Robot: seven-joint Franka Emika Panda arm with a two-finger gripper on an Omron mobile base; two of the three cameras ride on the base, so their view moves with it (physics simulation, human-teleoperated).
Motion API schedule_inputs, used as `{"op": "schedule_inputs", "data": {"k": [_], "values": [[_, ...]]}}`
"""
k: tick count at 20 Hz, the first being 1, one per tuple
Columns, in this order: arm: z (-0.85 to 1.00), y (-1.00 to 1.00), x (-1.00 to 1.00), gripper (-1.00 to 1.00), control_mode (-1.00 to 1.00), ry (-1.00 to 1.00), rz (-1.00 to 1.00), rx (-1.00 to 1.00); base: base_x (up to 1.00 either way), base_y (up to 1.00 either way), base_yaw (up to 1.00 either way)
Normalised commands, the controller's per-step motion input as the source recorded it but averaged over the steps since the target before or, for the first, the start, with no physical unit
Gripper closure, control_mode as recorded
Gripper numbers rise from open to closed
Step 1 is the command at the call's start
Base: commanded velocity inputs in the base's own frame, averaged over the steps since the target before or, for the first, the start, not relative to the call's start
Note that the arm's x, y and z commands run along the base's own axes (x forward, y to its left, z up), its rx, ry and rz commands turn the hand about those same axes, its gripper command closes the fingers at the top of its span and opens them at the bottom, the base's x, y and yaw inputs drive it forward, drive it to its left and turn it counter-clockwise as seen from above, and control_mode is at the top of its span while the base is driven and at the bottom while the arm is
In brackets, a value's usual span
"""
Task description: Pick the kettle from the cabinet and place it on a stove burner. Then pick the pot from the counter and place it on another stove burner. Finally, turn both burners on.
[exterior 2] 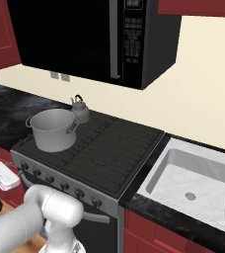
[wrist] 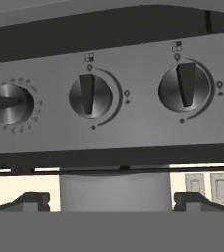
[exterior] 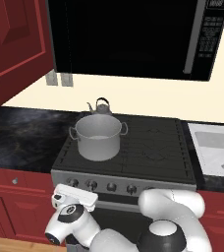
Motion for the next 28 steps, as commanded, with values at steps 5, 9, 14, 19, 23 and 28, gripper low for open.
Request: {"op": "schedule_inputs", "data": {"k": [5,9,14,19,23,28], "values": [[-0.2,0.11,0.16,-1.0,-1.0,0.01,0.01,0.0,0.0,0.0,0.0],[-0.16,0.16,0.15,-1.0,-1.0,0.0,0.0,0.0,0.0,0.0,0.0],[-0.14,0.22,0.13,-1.0,-1.0,0.0,0.0,0.0,0.0,0.0,0.0],[-0.15,0.05,0.09,-1.0,-1.0,0.0,0.0,0.0,0.0,0.0,0.0],[-0.12,0.0,0.07,-1.0,-1.0,0.0,0.0,0.0,0.0,0.0,0.0],[-0.07,0.0,0.12,-1.0,-1.0,0.0,0.0,0.0,0.0,0.0,0.0]]}}
